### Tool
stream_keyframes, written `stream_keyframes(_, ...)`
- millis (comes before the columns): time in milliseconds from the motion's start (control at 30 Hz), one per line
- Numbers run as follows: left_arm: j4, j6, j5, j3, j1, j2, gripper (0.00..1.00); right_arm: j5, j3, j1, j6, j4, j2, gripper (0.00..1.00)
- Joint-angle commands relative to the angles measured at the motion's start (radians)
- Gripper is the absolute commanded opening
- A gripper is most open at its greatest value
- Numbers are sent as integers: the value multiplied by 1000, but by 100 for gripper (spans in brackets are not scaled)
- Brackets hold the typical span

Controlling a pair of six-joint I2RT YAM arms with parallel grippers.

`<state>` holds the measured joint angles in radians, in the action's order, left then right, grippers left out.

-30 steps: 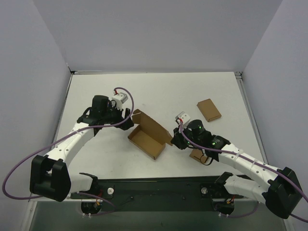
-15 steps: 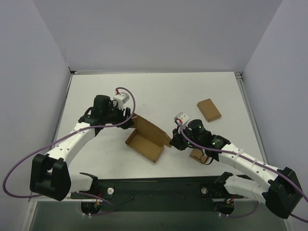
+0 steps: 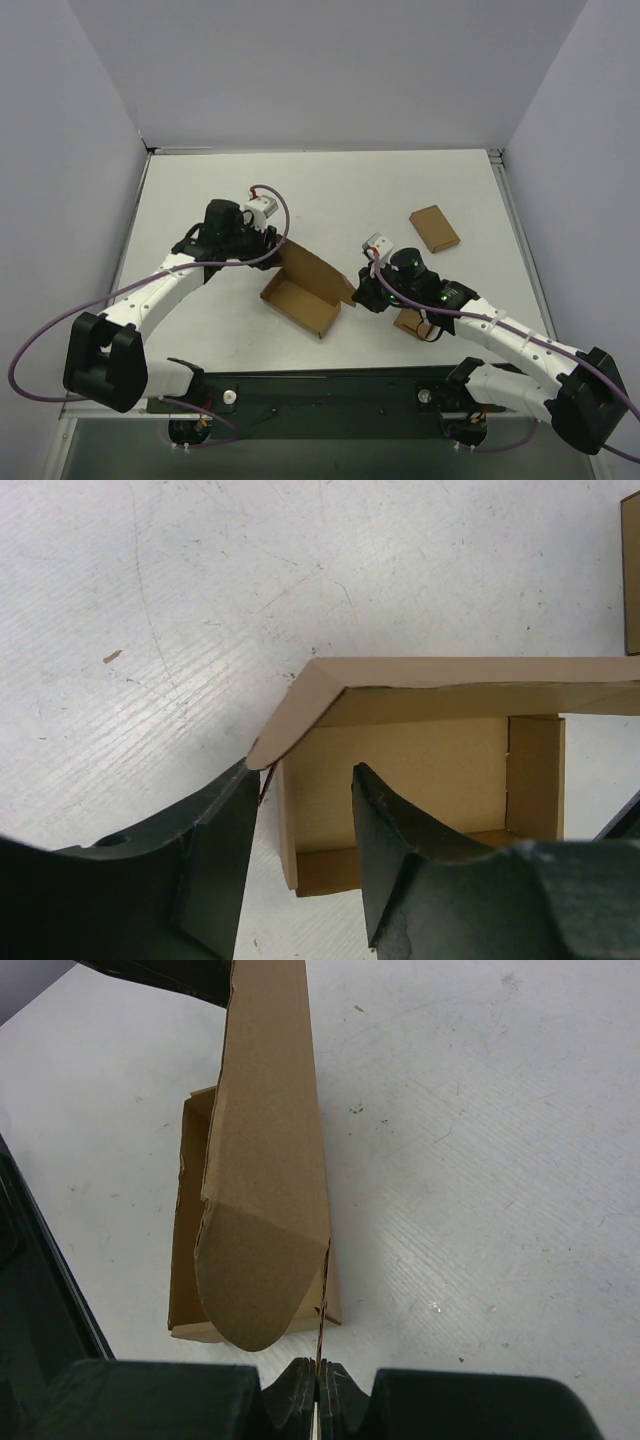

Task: Fold the paper box

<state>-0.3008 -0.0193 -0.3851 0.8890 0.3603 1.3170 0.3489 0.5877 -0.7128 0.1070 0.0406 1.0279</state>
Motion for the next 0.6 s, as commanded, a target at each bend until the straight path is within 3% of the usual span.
stream_keyframes(0, 51, -7, 67, 7, 63, -5, 49, -16, 49, 7, 5, 16, 1, 0)
stream_keyframes(267, 83, -65, 225, -25, 146, -25, 24, -140, 61, -2, 40, 2, 3, 0)
stream_keyframes(467, 83, -120, 285, -6, 147, 14, 19, -250, 87, -66, 10, -25, 11, 0)
stream_keyframes(567, 84, -134, 285, 2, 154, 22, 11, -328, 107, -100, 16, -36, 20, 0)
